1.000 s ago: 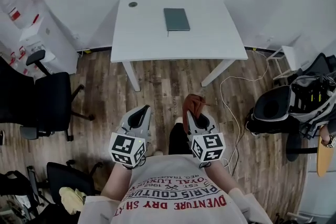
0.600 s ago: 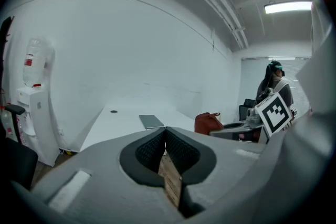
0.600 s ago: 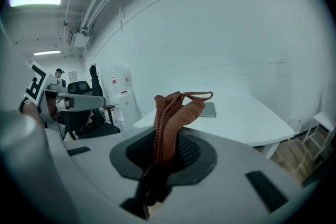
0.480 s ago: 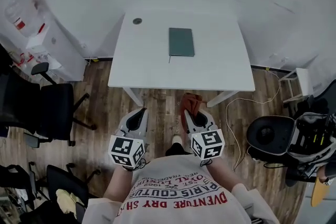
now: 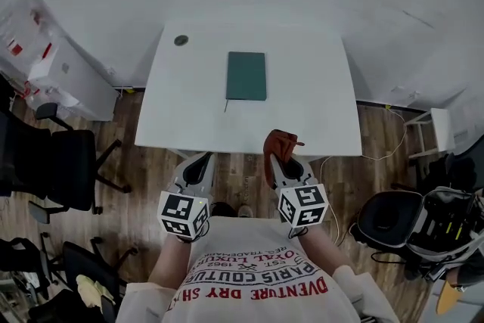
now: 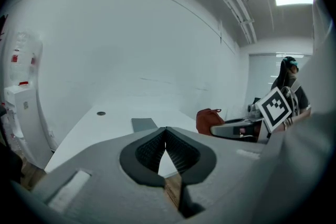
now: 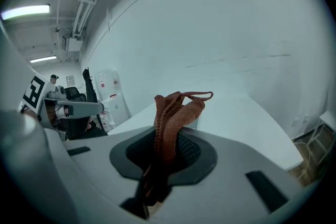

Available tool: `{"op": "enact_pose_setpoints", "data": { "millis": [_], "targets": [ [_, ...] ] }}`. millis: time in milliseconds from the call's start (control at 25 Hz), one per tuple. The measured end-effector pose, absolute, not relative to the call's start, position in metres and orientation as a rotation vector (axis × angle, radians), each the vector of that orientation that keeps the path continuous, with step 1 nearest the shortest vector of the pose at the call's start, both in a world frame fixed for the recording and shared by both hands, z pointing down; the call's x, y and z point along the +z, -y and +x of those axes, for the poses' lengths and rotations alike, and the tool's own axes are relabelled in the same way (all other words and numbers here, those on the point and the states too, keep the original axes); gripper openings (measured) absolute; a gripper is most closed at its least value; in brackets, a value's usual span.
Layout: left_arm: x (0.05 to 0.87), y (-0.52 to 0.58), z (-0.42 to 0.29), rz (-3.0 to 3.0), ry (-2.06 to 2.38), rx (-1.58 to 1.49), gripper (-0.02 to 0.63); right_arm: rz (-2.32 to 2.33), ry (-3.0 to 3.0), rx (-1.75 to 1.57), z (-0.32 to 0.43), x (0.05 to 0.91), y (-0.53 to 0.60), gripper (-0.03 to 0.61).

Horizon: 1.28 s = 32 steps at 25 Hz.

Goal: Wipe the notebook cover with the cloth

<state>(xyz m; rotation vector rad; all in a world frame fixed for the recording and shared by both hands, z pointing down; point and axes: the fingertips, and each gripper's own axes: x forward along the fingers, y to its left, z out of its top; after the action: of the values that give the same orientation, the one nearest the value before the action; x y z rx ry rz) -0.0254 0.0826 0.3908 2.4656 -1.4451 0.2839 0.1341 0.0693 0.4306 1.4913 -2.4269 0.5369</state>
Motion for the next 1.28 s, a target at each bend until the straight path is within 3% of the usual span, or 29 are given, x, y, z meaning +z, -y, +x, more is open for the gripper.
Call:
{"op": "enact_pose_setpoints", "data": {
  "millis": [320, 960, 1280],
  "targets": [
    [0.410, -0.033, -0.005, 2.458, 1.420, 0.354, 0.009, 1.546, 2.409, 0.621, 0.164, 0.448, -0.023, 0.077],
    [0.440, 0.148, -0.014, 2.479, 1.285, 0.323, 0.009, 1.601, 2.293, 0.620, 0.149, 0.473, 0.126, 0.077],
    [0.500, 0.184, -0.008, 2.387, 1.127, 0.420, 0.009, 1.507, 2.218, 0.654, 0.132, 0.504, 0.163, 0.077]
  ]
}}
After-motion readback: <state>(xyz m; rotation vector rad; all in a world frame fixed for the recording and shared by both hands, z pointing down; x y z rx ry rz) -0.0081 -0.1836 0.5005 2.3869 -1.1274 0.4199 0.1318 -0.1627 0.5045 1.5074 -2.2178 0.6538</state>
